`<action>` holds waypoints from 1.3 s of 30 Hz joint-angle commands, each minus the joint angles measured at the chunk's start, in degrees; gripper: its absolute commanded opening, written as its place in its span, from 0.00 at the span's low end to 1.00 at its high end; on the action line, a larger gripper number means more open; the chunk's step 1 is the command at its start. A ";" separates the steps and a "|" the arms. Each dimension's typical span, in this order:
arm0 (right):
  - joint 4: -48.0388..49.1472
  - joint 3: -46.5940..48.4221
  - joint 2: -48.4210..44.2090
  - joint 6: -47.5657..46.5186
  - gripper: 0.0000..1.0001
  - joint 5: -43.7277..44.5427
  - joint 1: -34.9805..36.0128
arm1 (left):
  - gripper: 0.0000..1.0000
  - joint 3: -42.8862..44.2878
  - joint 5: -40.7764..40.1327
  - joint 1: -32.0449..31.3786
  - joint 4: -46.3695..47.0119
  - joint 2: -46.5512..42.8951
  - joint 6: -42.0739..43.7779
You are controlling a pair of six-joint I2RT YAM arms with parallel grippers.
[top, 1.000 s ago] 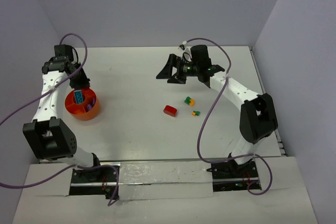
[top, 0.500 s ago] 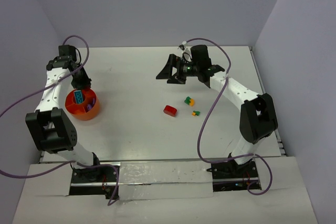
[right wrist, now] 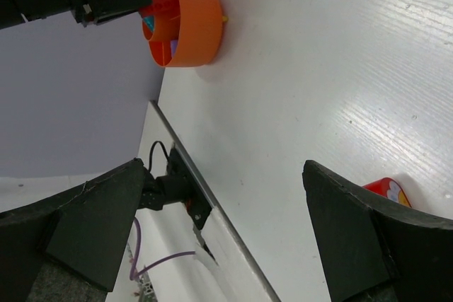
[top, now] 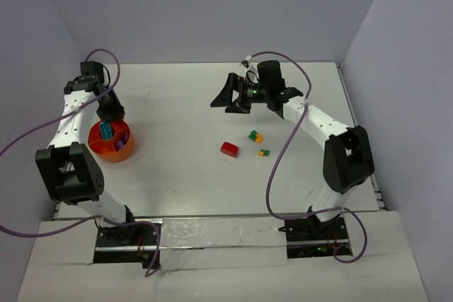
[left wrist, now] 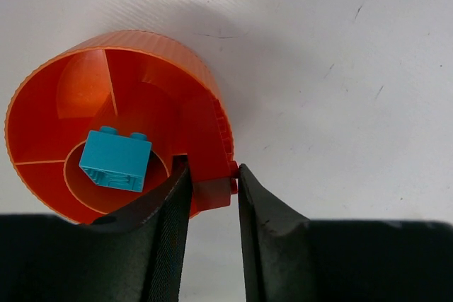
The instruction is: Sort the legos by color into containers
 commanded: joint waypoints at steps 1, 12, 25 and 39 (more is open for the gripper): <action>0.16 2.70 0.39 -0.59 1.00 -1.17 -0.46 | 0.42 0.98 0.15 0.23 0.88 0.55 -0.87; -0.19 2.75 0.53 -2.93 1.00 -1.95 -0.50 | 0.50 1.81 2.18 0.18 1.09 -0.26 0.41; -20.77 4.35 -2.46 -38.21 0.97 13.57 1.48 | 0.91 0.10 16.48 -6.77 10.28 -16.07 19.05; -27.19 -0.80 1.78 -55.52 0.94 30.46 12.60 | 0.92 -3.51 28.92 -6.81 9.61 -17.70 24.18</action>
